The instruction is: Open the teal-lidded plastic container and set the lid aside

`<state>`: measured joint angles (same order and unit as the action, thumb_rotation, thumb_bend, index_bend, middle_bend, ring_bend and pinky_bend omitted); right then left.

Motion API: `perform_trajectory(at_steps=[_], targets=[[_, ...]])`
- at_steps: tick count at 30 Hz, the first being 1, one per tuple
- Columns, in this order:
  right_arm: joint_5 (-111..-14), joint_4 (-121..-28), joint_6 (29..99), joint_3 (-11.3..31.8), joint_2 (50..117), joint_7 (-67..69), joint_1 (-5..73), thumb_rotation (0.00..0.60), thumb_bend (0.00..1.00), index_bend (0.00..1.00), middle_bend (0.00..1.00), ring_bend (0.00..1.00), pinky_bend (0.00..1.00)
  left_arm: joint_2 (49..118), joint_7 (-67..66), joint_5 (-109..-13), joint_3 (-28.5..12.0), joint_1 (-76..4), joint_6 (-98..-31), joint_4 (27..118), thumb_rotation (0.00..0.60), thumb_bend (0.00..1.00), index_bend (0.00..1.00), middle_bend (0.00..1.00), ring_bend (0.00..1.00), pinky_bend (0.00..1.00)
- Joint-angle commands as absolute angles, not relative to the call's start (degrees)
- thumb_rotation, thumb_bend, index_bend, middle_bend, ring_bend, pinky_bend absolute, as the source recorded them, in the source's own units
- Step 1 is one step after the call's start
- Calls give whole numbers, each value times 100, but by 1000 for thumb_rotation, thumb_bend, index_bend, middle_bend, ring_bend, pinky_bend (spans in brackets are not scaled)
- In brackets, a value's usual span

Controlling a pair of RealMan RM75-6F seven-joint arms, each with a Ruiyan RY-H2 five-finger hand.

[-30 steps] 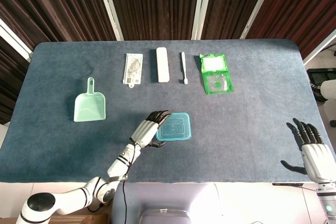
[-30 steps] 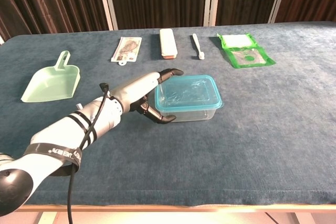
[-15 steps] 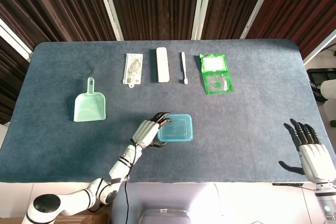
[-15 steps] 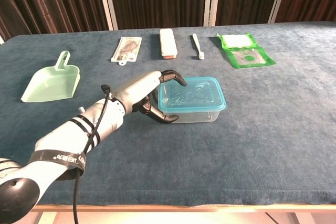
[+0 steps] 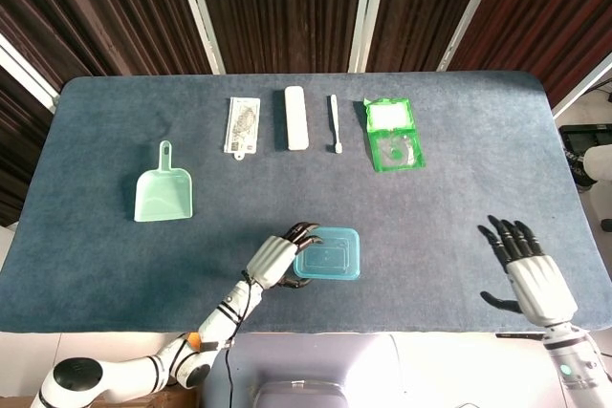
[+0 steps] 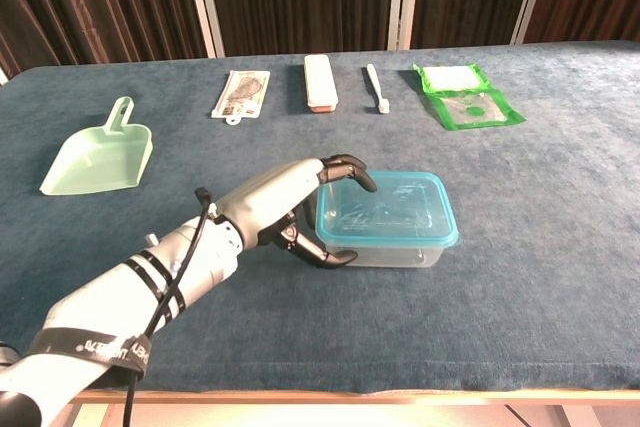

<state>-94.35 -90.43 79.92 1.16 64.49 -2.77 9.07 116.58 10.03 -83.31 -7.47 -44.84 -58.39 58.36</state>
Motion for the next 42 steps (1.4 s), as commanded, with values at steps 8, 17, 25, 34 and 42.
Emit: perform_trajectory(at_steps=[8, 17, 25, 34, 42], targets=[[-10196, -8477, 6797, 150, 7642, -402, 2230, 600, 171, 224, 0, 0, 0, 11522, 764, -8192, -794, -4394, -5795, 6197, 600, 299, 298, 598, 413, 471], [-10587, -7678, 7132, 43, 8339, 265, 2568, 600, 302, 461, 7, 0, 0, 11499, 829, -8276, -737, -4332, -5896, 6229, 600, 298, 297, 606, 413, 467], [-10491, -7313, 7071, 9, 8649, 519, 2780, 600, 319, 517, 36, 0, 0, 11576, 914, -8325, -660, -4299, -5879, 6136, 600, 299, 293, 606, 414, 470], [-10397, -7238, 6919, -68, 8872, 425, 2963, 600, 323, 539, 45, 0, 0, 11606, 943, -8367, -646, -4281, -5896, 6063, 600, 298, 292, 606, 414, 469], [-10244, -7254, 6829, -75, 8999, 232, 3049, 600, 323, 569, 53, 0, 0, 11545, 918, -8394, -640, -4259, -5913, 6135, 600, 297, 291, 607, 415, 470]])
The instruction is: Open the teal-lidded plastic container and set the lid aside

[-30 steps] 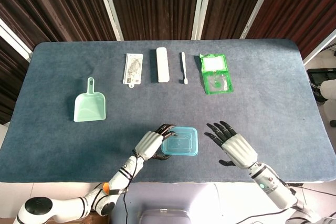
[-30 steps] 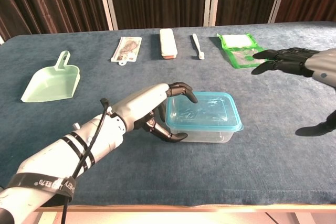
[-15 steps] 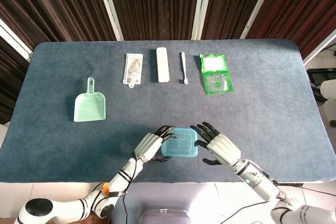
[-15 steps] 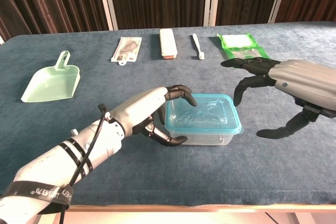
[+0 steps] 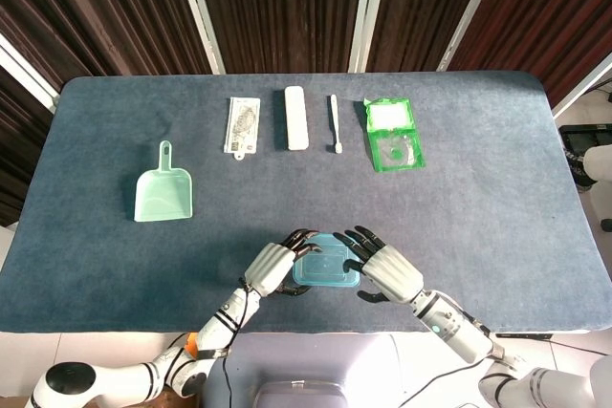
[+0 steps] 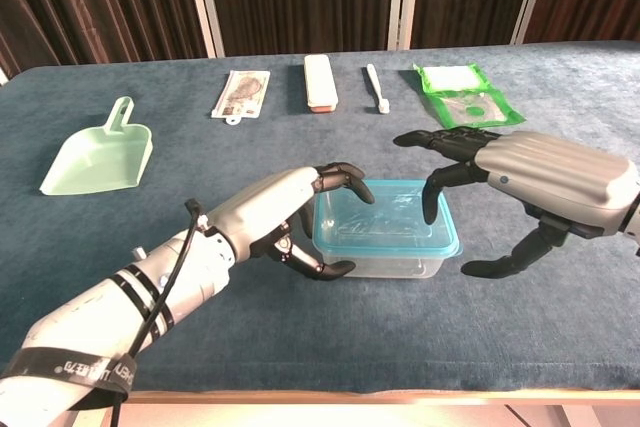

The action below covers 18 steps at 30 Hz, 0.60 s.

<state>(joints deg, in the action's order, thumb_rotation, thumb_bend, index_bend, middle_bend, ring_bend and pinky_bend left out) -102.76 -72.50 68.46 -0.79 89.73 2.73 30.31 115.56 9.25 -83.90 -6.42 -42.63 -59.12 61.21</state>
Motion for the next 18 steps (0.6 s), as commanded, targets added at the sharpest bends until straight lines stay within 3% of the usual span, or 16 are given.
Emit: perform_trajectory(at_steps=[1, 18], targets=[[-10228, -7259, 6825, -74, 9008, 213, 3057, 600, 324, 574, 54, 0, 0, 11538, 914, -8394, -640, -4259, -5910, 6146, 600, 297, 291, 607, 414, 470], [-10016, -7364, 6741, -82, 9125, -67, 3188, 600, 391, 608, 66, 0, 0, 11447, 913, -8399, -633, -4235, -5877, 6240, 600, 298, 287, 610, 418, 473]])
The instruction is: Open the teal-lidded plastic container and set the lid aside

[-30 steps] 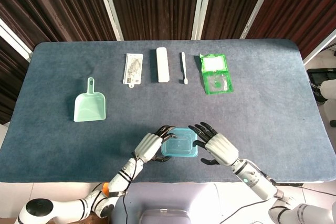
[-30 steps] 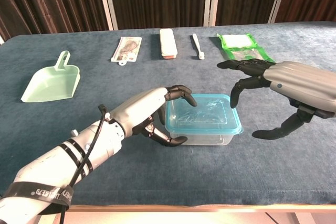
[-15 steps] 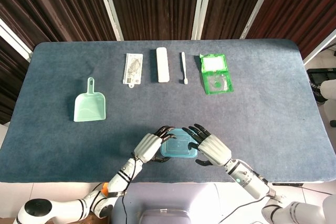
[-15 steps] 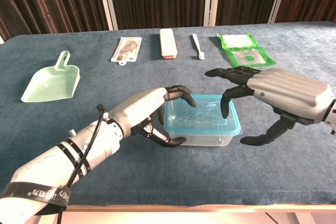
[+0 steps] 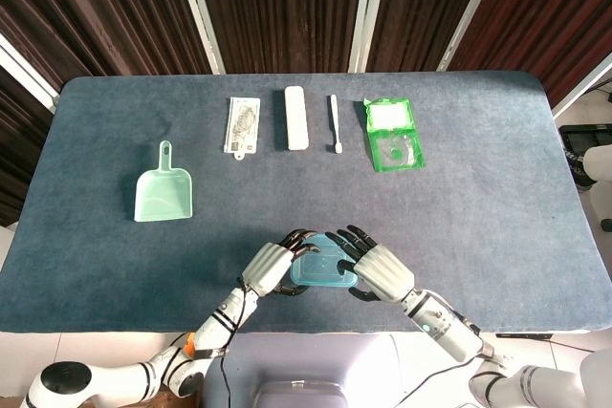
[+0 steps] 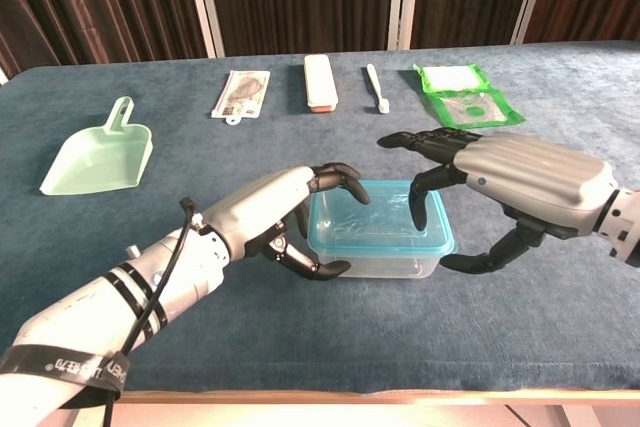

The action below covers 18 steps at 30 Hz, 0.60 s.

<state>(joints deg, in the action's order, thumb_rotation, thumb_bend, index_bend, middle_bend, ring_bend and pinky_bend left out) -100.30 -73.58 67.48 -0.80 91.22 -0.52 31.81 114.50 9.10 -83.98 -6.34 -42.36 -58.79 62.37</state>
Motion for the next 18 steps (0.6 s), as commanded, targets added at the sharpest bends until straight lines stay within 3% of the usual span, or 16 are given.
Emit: perform_trajectory(at_steps=[1, 18], targets=[[-10005, -7373, 6738, -86, 9124, -77, 3194, 600, 391, 608, 66, 0, 0, 11445, 913, -8404, -628, -4233, -5879, 6240, 600, 298, 287, 611, 419, 473], [-9864, -7553, 6766, -84, 9013, -166, 3232, 600, 393, 624, 73, 0, 0, 11557, 1077, -8644, -441, -4202, -5990, 5951, 600, 300, 281, 626, 437, 491]])
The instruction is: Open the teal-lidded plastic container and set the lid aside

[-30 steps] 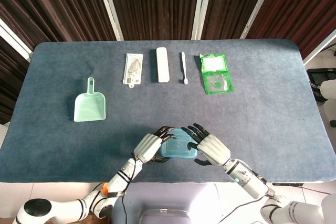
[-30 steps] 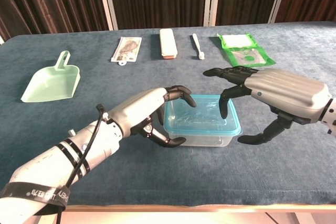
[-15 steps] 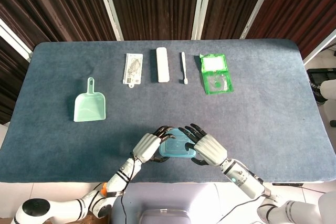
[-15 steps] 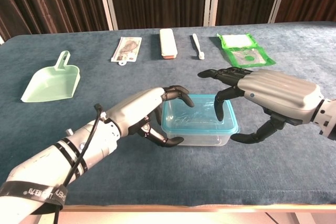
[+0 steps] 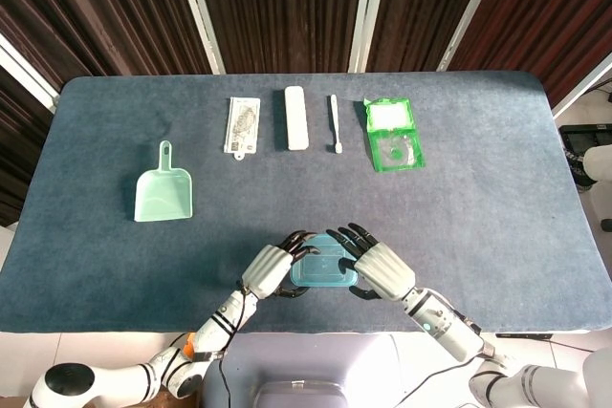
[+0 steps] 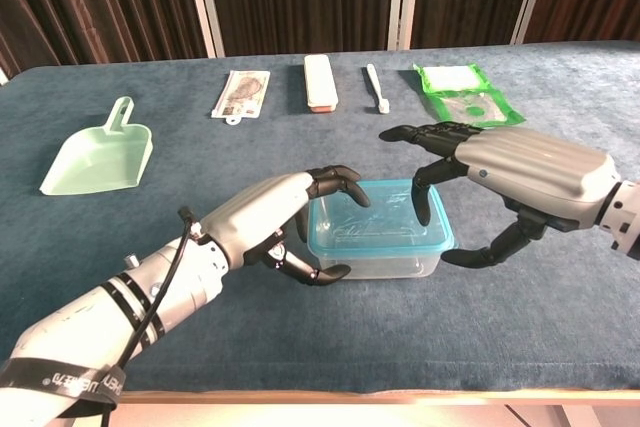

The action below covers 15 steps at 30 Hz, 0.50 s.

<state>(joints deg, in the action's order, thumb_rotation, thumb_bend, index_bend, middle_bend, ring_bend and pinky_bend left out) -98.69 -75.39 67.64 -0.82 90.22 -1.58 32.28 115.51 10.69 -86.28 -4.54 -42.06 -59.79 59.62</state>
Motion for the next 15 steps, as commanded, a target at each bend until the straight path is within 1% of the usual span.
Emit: perform_trajectory(at_steps=[1, 15], targets=[[-9862, -7562, 6770, -83, 9007, -171, 3235, 600, 393, 624, 73, 0, 0, 11560, 1085, -8655, -433, -4201, -5994, 5942, 600, 299, 281, 626, 437, 491], [-9790, -7722, 6837, 14, 8917, -282, 3289, 600, 393, 614, 74, 0, 0, 11531, 1172, -8800, -327, -4165, -6083, 5976, 600, 300, 280, 629, 439, 494]])
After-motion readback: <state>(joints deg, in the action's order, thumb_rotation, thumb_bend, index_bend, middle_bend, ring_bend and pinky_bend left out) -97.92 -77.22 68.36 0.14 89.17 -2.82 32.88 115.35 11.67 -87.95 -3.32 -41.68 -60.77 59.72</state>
